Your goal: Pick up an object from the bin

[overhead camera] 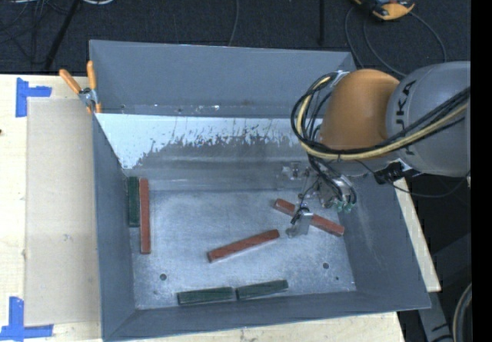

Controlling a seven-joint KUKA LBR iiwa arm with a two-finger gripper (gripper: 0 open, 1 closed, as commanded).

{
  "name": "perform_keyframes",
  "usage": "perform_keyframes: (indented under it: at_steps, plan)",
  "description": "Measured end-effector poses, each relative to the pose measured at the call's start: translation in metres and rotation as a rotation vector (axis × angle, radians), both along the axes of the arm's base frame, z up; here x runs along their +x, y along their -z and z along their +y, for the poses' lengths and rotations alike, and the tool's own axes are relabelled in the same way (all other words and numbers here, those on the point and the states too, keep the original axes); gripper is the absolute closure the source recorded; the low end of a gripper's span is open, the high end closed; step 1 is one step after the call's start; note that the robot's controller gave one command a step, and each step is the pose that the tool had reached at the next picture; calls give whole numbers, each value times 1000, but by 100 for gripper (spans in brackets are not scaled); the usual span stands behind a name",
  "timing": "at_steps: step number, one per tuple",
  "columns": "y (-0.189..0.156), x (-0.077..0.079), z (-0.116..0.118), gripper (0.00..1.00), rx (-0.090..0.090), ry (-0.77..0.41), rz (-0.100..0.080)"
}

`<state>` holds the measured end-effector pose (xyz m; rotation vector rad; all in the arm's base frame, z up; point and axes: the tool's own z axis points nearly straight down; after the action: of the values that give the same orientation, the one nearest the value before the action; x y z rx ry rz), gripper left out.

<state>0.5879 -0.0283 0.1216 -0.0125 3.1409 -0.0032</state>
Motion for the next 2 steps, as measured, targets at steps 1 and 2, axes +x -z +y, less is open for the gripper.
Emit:
perform_keyframes:
  at_steps: [1,2]
  plan:
    - [23,0,-7,0,8,-84,0]
    - [53,-74,4,100,2,40,2]
